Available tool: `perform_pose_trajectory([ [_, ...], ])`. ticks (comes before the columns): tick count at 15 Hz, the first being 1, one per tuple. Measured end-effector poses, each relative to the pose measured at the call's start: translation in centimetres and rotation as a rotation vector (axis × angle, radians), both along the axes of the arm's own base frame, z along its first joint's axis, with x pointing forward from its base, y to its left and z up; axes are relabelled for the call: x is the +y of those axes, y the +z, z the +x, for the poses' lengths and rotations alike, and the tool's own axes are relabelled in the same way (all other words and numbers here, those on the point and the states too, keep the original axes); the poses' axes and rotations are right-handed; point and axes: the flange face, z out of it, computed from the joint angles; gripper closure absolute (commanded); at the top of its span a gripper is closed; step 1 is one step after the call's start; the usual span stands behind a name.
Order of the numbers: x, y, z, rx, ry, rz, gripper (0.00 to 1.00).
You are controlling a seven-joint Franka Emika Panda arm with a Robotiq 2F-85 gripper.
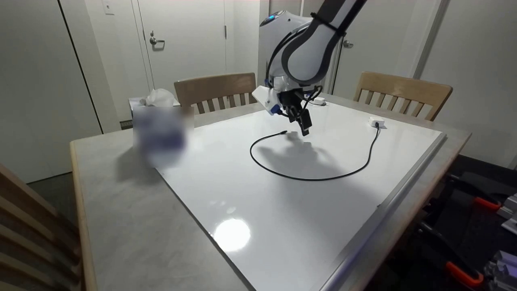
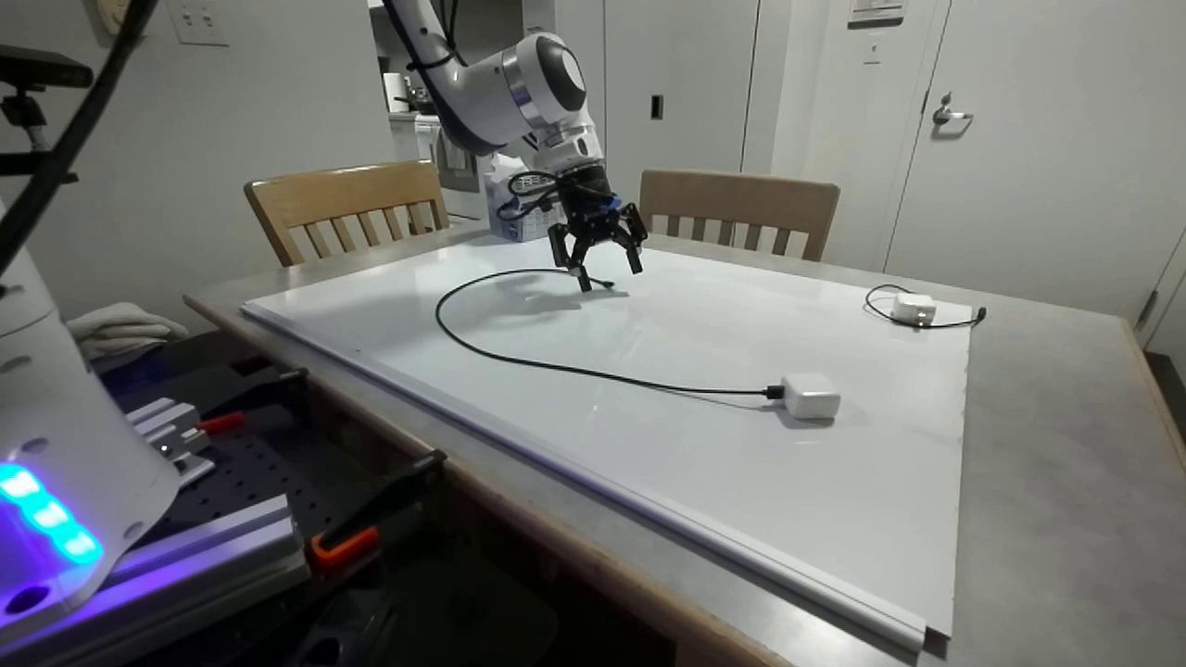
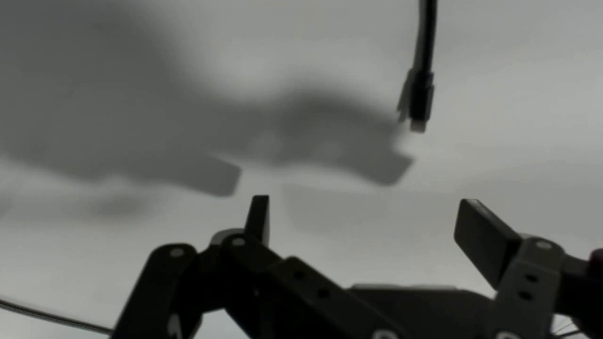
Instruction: Lay the charger across the board
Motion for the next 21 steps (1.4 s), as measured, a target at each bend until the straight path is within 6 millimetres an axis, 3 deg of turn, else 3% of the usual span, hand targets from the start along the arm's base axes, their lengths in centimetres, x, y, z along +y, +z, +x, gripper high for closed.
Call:
perform_pose_trajectory([
  [4,0.1,0.5,1.6,-0.035,0.137,0.149,0.0],
  [15,-0.4,0.2,1.2,0.016,0.094,0.157,0.0],
  [21,-1.7,-0.1,1.5,0.071,0.068,0.21,0.0],
])
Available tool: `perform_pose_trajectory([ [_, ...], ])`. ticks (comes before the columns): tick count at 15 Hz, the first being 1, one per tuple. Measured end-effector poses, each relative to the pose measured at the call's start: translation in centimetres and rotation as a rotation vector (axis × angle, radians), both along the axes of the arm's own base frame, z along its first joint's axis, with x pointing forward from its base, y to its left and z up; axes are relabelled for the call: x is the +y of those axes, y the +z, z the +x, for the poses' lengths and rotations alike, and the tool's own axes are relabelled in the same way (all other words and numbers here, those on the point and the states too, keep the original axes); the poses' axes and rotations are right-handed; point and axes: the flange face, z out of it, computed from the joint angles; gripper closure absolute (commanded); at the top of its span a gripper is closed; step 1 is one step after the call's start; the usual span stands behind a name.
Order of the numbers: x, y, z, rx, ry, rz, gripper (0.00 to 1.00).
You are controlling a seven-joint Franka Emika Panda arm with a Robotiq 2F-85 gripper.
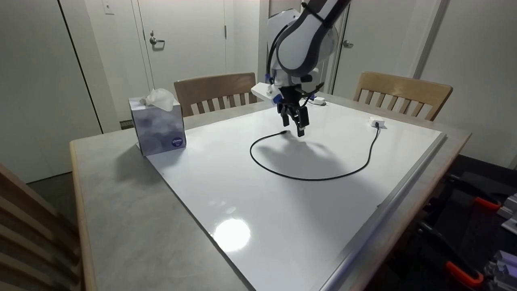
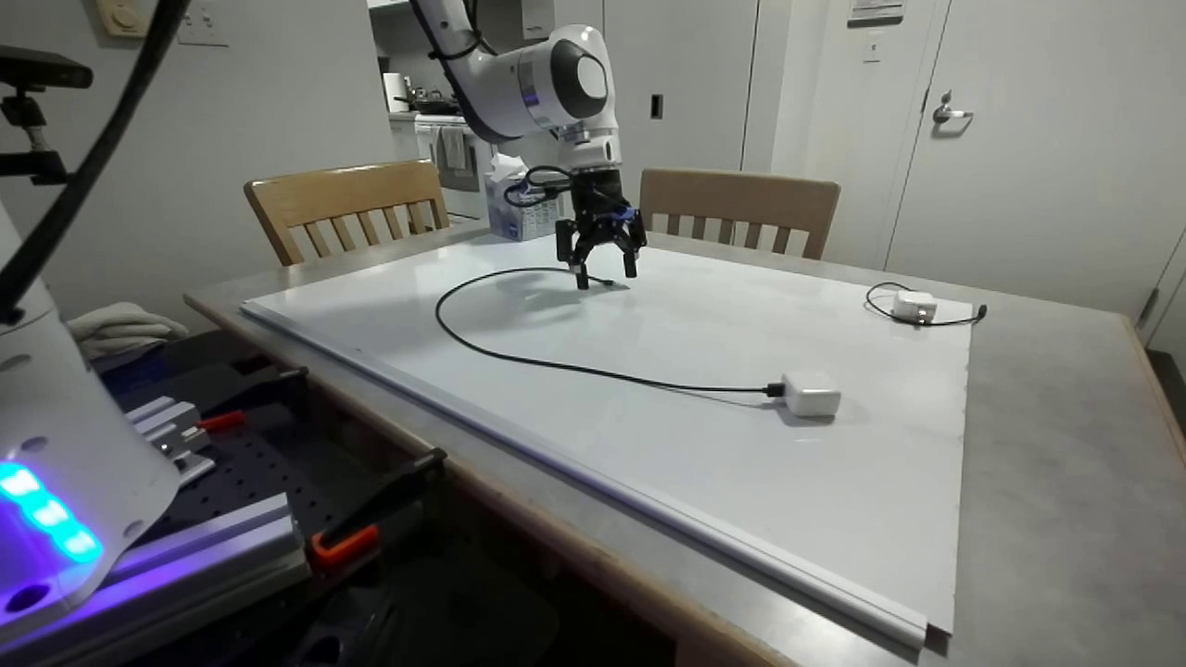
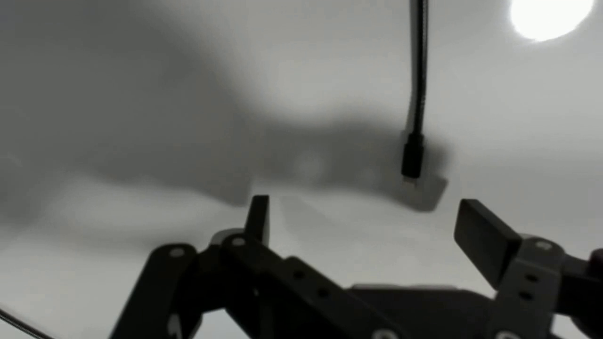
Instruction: Lay the charger across the board
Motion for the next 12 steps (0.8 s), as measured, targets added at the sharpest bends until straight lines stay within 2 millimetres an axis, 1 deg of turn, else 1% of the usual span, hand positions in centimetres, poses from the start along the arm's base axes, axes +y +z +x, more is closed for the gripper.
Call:
perform_pose_trajectory([
  [5,-1.1,-1.0,0.9,0.041,0.008,0.068,0.0],
  [12,-0.9,-0.8,1.9,0.104,-0.01,0.061,0.0],
])
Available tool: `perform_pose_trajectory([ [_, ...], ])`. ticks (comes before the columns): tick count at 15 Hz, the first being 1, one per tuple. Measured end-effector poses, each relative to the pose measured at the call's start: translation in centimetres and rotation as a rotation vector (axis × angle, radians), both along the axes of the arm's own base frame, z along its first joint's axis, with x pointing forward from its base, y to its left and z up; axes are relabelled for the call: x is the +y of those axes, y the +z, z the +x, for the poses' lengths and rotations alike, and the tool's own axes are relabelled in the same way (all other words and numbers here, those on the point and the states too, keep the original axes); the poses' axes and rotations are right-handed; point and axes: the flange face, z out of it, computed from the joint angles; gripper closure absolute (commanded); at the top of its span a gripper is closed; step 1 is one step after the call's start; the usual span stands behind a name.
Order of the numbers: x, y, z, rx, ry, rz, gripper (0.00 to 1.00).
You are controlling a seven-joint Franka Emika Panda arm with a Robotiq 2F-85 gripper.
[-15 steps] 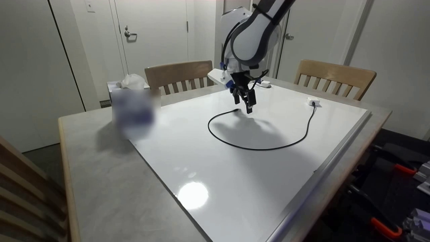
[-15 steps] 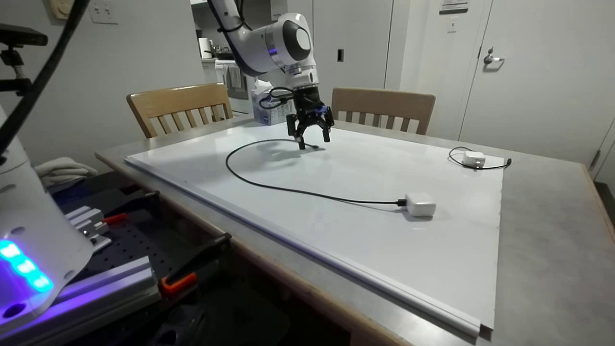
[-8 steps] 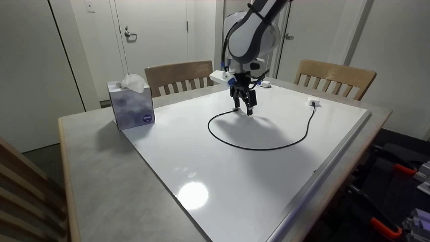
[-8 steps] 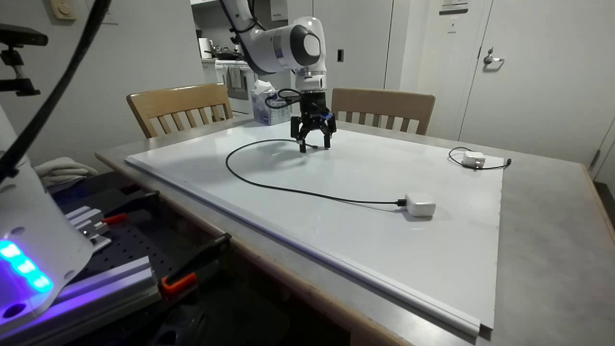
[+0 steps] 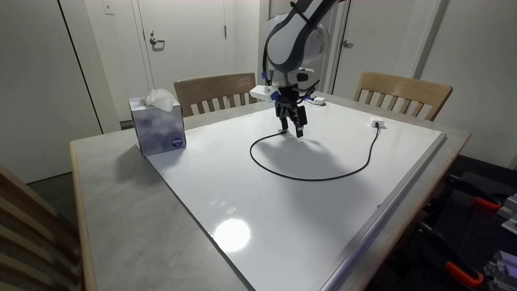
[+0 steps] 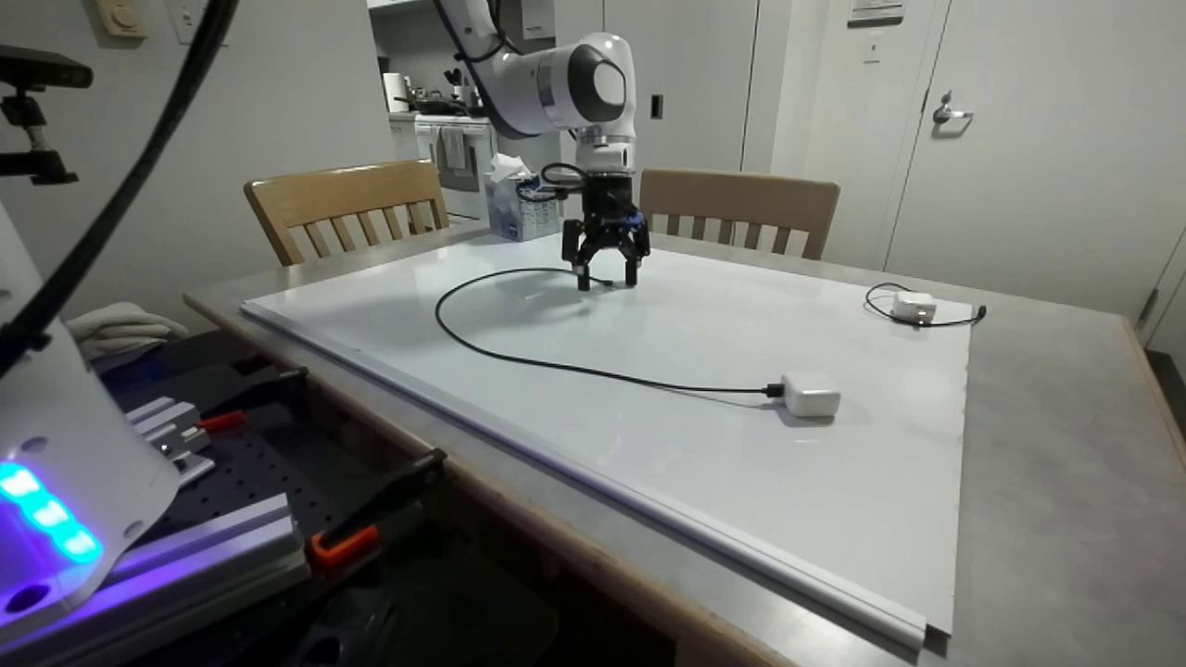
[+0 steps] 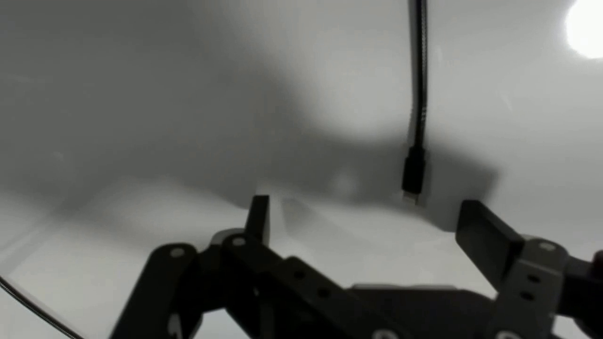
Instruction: Lay the charger across the board
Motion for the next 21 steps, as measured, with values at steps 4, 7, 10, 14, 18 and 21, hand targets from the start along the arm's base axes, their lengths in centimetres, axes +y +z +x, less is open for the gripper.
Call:
perform_pose_trajectory([
  [4,0.0,0.1,0.3,-0.011,-0.015,0.038,0.0],
  [7,0.2,0.1,0.6,-0.035,-0.007,0.089,0.0],
  [10,0.3,0.1,0.8,-0.046,0.006,0.11,0.33],
  [14,0.0,0.7,1.4,-0.076,0.017,0.113,0.62],
  [18,0.1,1.0,1.9,-0.114,0.023,0.115,0.9],
  [21,0.0,1.1,2.2,-0.14,0.025,0.114,1.0],
])
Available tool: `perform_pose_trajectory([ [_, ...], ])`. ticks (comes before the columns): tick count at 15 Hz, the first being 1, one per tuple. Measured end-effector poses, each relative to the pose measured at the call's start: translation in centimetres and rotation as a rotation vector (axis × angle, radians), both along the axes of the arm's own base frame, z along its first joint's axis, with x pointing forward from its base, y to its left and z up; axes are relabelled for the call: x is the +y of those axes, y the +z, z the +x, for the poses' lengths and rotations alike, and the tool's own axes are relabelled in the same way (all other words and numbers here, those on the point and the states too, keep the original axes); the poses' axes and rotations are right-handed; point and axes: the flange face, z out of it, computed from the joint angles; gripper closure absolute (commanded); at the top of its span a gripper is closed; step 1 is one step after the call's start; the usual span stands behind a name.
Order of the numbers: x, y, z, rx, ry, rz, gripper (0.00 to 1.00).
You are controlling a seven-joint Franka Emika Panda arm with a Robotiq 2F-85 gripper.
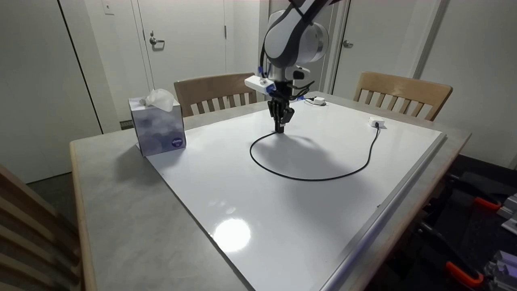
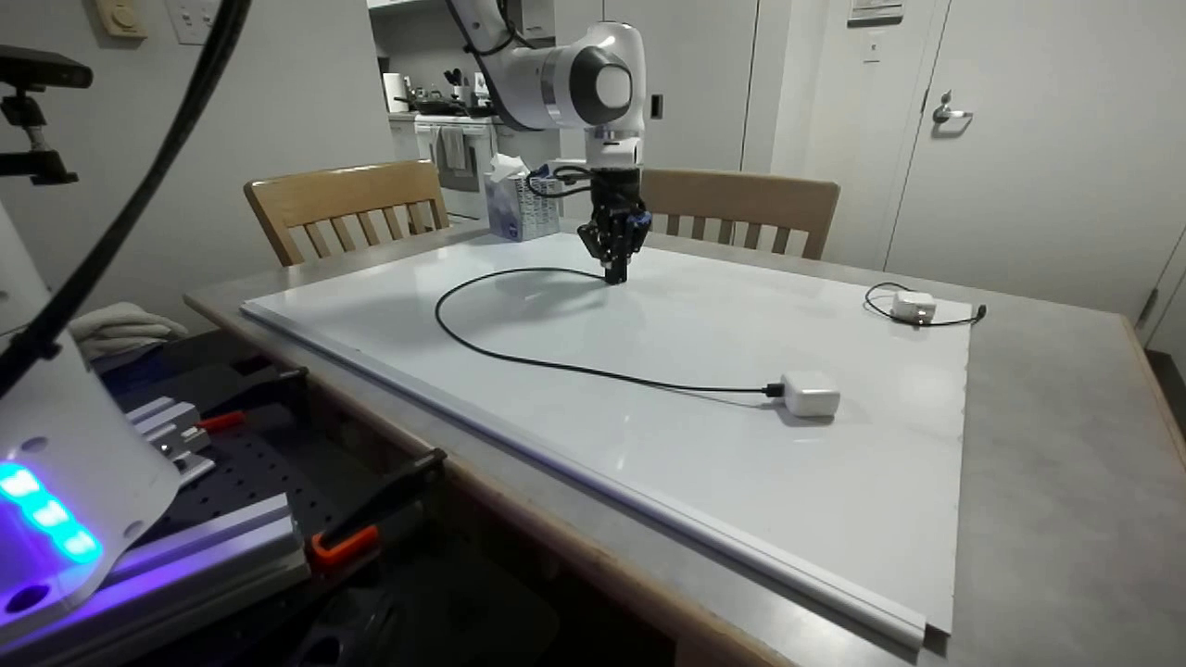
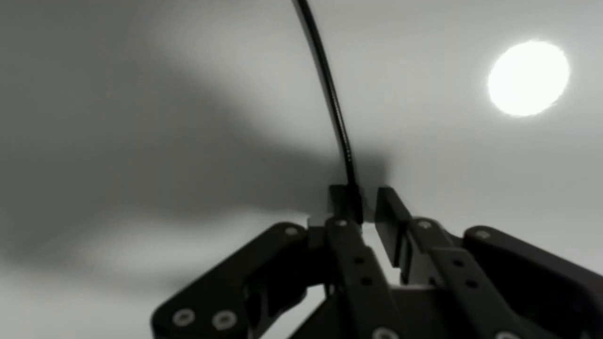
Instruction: Lay the charger across the board
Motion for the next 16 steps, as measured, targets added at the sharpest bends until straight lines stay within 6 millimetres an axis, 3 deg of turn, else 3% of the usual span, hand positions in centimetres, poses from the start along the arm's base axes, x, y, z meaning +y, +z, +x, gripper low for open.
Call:
perform_pose_trajectory([
  [5,0.2,0.0,0.1,-0.016,0.024,-0.012,0.98],
  [11,4.9,-0.4,-0.6,-0.009,0.314,-0.242,0.98],
  [12,5.6,-0.6,-0.8,-0.013,0.357,-0.285,0.93],
  [15,6.7,-0.9,-1.2,-0.029,0.366,-0.367,0.93],
  [16,6.7,-0.9,-1.2,-0.03,0.368,-0.372,0.98],
])
